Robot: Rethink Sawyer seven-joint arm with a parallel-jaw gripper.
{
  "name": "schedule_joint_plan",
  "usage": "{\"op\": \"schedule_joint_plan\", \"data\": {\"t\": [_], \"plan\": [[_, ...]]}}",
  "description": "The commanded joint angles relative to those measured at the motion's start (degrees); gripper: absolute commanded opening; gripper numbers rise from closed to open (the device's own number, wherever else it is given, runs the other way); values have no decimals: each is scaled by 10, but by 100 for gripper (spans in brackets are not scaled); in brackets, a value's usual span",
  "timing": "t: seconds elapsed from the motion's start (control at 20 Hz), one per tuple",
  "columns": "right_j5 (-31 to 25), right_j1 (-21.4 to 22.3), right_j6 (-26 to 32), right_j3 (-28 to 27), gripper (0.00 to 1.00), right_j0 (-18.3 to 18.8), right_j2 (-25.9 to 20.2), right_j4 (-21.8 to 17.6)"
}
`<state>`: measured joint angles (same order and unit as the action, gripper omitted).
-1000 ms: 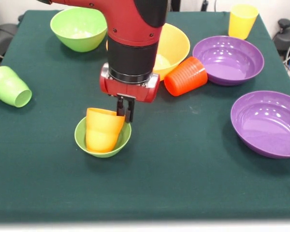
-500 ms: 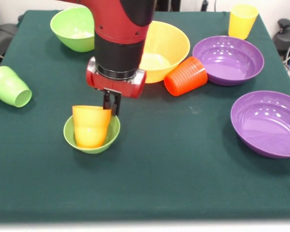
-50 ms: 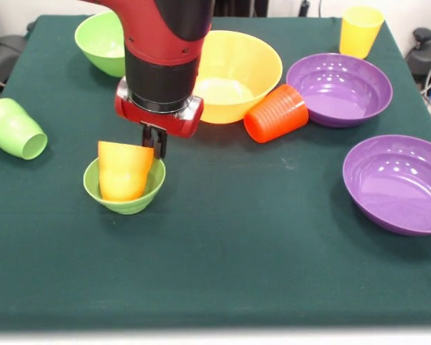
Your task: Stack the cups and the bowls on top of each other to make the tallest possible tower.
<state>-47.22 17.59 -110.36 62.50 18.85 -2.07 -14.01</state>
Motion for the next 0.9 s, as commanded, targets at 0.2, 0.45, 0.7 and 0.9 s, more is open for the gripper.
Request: {"op": "schedule_joint_plan", "data": {"t": [0.2,0.45,0.7,0.9], "plan": [[-84,-45,-5,-39,0,0,-18,5],[-91,-52,-7,-42,0,9,-35,28],[-75,-70,-4,-50,0,22,-56,58],[-47,-70,9,-41,0,30,-66,75]]}}
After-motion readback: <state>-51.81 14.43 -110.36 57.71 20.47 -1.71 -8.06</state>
